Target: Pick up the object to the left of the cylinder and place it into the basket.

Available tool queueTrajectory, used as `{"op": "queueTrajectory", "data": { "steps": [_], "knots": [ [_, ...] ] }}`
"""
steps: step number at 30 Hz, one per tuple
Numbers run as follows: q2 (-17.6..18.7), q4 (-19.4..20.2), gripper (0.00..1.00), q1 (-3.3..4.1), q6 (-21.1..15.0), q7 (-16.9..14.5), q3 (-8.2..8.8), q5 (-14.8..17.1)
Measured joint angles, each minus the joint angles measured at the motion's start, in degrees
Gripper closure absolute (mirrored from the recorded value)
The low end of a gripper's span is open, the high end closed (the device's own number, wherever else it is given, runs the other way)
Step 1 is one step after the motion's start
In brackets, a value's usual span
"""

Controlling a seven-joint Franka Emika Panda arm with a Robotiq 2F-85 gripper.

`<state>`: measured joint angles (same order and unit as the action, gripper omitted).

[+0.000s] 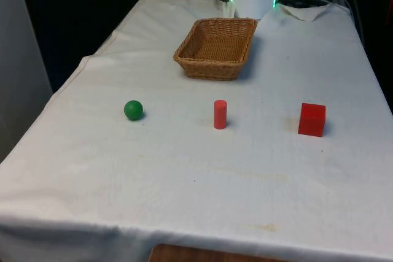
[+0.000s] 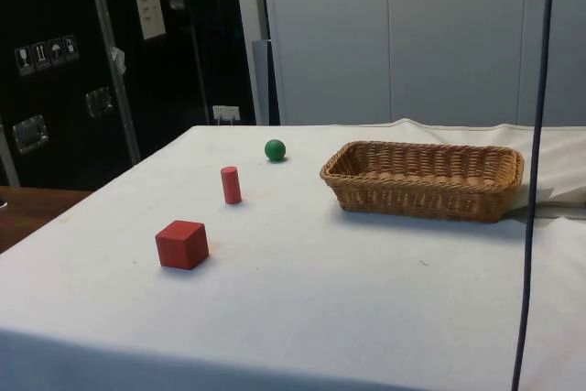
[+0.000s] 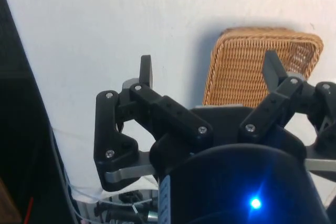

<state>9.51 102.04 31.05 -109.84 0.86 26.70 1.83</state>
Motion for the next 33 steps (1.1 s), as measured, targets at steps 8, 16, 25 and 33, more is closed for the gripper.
{"op": "queueTrajectory", "data": {
  "steps": [8, 16, 25, 33],
  "knots": [
    [1.89, -1.15, 0.0, 0.06, -1.95, 1.38, -1.49, 0.06],
    [3.9, -1.89, 0.0, 0.11, -3.84, 2.58, -2.69, 0.06],
    [6.76, -1.83, 0.0, 0.11, -7.22, 3.67, -3.84, 0.06],
    [9.11, -1.66, 0.0, 0.11, -10.08, 4.58, -4.81, 0.06]
  ]
}}
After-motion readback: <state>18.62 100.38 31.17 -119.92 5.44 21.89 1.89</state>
